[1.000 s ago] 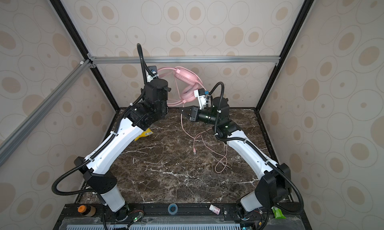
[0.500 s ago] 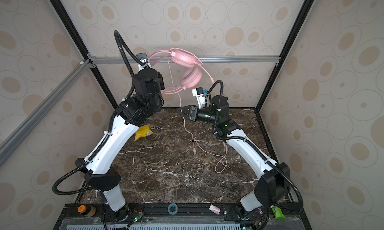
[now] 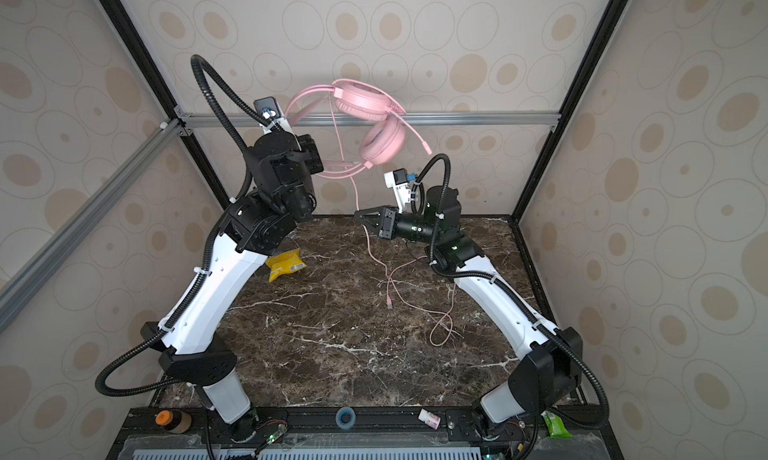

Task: Wrap the headphones

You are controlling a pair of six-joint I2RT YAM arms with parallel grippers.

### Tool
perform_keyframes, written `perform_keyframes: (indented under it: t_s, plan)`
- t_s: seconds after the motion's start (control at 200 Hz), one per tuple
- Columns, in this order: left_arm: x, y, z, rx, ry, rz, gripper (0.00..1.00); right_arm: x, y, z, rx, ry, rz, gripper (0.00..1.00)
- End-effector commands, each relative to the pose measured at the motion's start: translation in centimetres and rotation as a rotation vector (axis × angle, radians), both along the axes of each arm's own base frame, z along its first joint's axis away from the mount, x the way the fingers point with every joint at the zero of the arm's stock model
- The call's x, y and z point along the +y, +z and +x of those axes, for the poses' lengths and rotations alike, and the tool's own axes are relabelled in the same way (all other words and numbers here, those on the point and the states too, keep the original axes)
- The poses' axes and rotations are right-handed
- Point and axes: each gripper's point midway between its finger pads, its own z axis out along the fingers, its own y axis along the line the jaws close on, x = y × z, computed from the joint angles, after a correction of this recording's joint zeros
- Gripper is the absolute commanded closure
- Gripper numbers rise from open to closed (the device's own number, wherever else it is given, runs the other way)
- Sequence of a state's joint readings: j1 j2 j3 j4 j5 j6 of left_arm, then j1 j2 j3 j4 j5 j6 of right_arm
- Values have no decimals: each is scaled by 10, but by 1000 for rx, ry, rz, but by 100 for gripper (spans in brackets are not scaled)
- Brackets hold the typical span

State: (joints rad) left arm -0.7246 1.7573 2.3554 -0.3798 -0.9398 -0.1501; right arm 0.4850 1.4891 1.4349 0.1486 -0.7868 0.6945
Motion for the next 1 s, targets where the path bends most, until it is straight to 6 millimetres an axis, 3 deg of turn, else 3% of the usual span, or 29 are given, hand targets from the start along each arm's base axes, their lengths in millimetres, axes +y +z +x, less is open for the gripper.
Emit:
perform_keyframes:
  t_s: [0.0, 0.43, 0.995]
  plan:
    - [29, 54, -32, -180, -19, -209, 100, -1, 5, -11, -9, 23, 19, 89]
    - [23, 65, -42, -230, -149, -330, 100, 6, -31, -3, 37, 45, -10, 88]
    - [30, 70, -47, -247, -151, -346, 100, 17, -88, 2, 115, 86, -85, 90]
